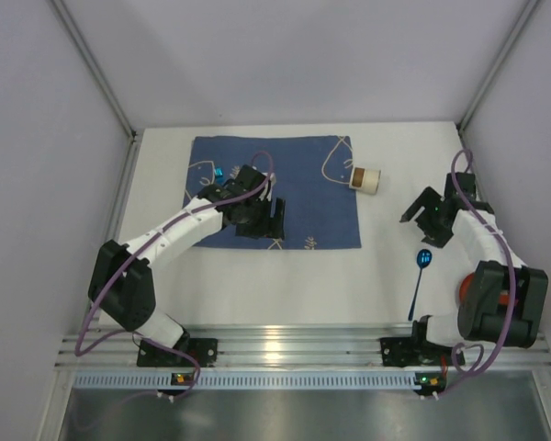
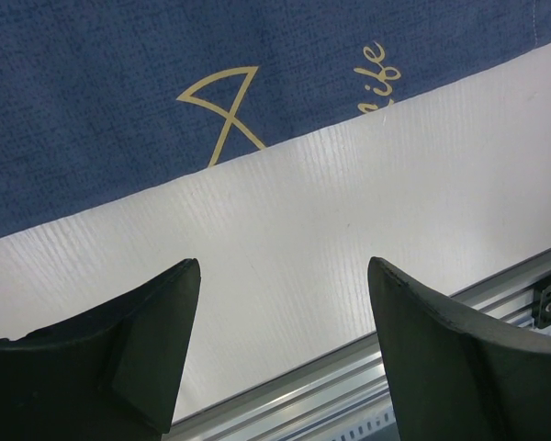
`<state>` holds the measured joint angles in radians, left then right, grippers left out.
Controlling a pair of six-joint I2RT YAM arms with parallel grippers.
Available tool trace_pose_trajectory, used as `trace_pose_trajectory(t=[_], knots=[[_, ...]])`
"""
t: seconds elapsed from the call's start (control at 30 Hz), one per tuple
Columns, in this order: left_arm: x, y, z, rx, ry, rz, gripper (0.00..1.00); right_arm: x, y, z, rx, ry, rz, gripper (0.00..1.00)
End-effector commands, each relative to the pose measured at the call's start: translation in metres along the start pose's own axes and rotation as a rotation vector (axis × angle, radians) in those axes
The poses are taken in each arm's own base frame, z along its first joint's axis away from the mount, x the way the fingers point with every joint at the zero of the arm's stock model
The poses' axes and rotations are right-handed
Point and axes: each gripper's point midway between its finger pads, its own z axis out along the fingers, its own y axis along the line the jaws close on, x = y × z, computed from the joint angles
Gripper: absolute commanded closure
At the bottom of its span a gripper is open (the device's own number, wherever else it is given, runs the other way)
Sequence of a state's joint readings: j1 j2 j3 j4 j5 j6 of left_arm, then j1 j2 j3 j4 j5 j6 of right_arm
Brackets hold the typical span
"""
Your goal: Set the dinner table for one person
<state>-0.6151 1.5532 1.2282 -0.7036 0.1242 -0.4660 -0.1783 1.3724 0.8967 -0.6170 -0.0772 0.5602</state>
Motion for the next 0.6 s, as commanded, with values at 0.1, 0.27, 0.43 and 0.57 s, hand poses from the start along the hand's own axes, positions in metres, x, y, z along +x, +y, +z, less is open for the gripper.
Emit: trace_pose_trajectory(t=[0.1,0.27,0.43,0.57], knots=[[0.0,0.0,-0.016,0.004,-0.027,0.044,0.21,-0.061,0.105,0.0,-0.447,-0.114,0.079,0.23],[0.005,0.006,-0.024,-0.018,-0.033,0.043,0.21,-0.098,0.155,0.018,-0.577,-0.14,0.122,0.25],[-0.001,0.006,-0.023,-0.035,-0.045,0.035,0.21,-0.114,0.187,0.042,-0.611,-0.114,0.122,0.25],[-0.01,0.006,-0.019,-0.064,-0.025,0.028,0.21,-0.129,0.209,0.042,-0.663,-0.099,0.139,0.27]])
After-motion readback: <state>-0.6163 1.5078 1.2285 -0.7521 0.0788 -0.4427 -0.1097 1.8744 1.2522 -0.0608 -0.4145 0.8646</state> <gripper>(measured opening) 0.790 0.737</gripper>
